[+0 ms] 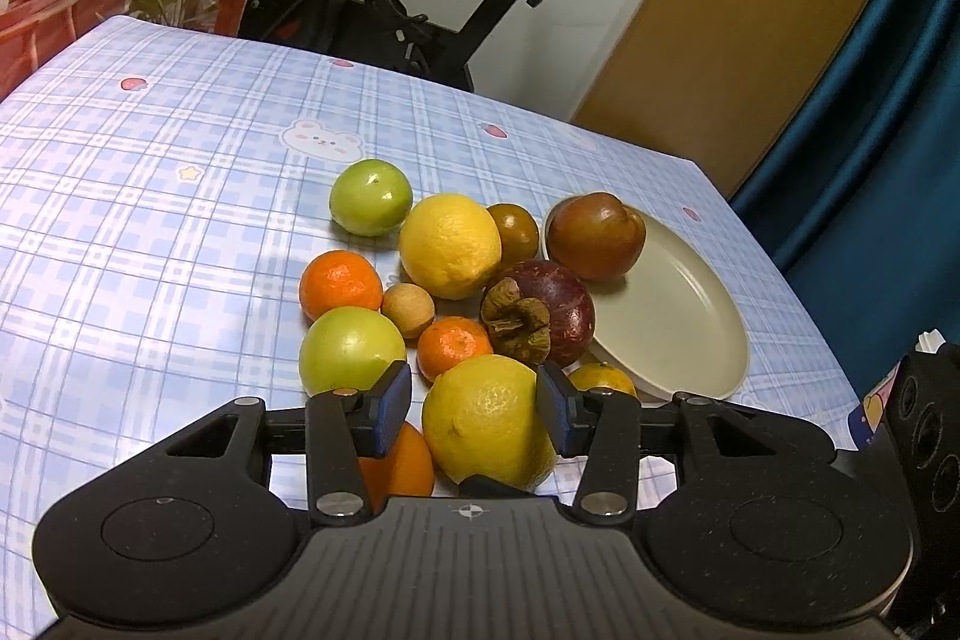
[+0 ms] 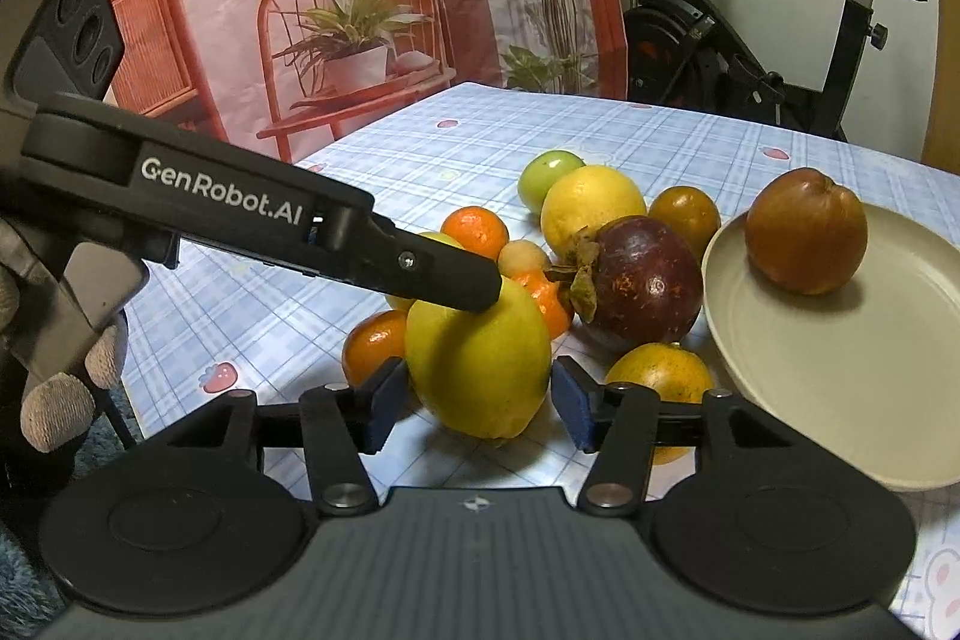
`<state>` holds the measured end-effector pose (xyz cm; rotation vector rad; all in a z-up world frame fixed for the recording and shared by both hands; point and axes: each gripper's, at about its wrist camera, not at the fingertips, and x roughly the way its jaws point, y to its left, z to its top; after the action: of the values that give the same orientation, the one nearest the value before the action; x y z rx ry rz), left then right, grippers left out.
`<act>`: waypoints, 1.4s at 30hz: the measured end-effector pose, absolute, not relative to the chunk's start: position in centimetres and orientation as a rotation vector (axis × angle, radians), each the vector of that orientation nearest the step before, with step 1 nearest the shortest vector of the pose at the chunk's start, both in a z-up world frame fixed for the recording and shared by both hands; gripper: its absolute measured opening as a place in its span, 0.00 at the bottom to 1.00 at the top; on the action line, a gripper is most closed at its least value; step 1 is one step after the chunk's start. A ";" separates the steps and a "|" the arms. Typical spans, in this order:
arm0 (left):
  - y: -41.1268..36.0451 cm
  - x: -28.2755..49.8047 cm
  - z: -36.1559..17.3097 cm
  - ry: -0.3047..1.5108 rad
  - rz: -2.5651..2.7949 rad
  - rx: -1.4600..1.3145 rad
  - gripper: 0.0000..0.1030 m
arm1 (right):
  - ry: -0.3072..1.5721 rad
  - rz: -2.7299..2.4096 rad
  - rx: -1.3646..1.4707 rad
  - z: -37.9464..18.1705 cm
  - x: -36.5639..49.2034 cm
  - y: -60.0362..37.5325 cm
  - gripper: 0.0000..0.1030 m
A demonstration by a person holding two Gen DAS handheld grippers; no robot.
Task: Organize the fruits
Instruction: 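Move the left tool back to the fruit pile and grasp the yellow lemon, then carry the lemon with the left tool onto the plate beside the apple and release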
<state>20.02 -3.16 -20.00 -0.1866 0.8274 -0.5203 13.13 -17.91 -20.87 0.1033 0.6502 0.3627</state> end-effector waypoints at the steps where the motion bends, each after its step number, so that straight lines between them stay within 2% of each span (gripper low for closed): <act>1: -3.2 20.0 -20.0 0.828 -0.523 -0.185 0.47 | 0.650 0.363 0.105 -20.9 13.1 -17.9 0.54; 17: -4.1 19.4 -21.0 0.811 -0.534 -0.143 0.55 | 0.637 0.362 0.120 -20.9 12.7 -17.9 0.55; 29: -4.3 18.8 -20.5 0.790 -0.532 -0.125 0.54 | 0.638 0.359 0.131 -20.6 12.6 -18.1 0.55; 42: -6.0 18.0 -17.2 0.690 -0.568 -0.051 0.54 | 0.534 0.320 0.153 -18.2 11.2 -19.2 0.55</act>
<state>18.04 -6.05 -17.17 -0.0515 0.6902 -0.5682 11.16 -19.18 -18.21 0.1530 0.5338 0.3204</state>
